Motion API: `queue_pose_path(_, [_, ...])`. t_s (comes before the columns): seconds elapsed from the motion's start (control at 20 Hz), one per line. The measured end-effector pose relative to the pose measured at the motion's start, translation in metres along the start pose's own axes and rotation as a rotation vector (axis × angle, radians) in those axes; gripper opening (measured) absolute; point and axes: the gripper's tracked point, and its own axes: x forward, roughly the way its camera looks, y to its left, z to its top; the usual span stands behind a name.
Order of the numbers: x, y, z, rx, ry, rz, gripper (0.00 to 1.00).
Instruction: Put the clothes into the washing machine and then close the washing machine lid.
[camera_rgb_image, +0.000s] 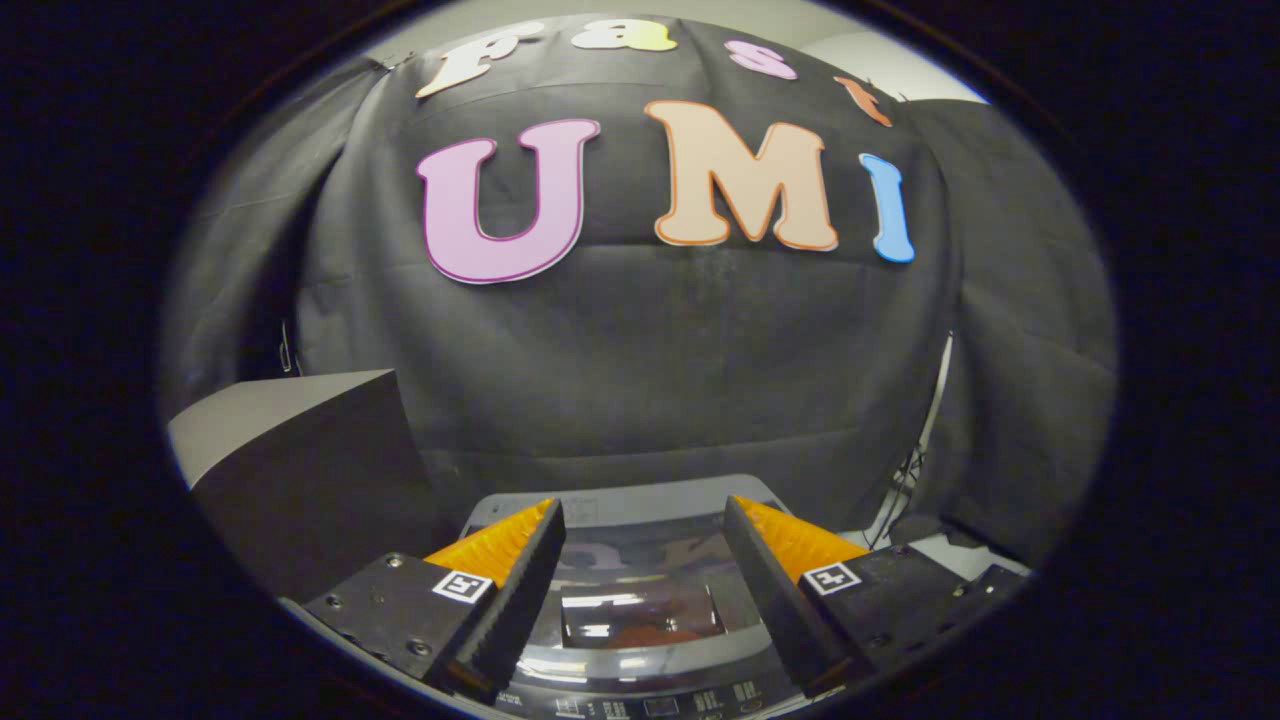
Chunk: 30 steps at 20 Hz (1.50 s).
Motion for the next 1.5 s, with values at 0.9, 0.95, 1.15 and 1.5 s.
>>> queue_pose_path(0.9, [-0.163, -0.054, -0.033, 0.129, -0.071, 0.053, 0.97])
queue_pose_path(0.95, [-0.172, -0.052, -0.034, 0.131, -0.073, 0.065, 0.97])
queue_pose_path(1.15, [-0.208, -0.046, -0.025, 0.07, -0.11, 0.095, 0.97])
queue_pose_path(1.5, [-0.266, -0.031, -0.015, -0.004, -0.163, 0.079, 0.96])
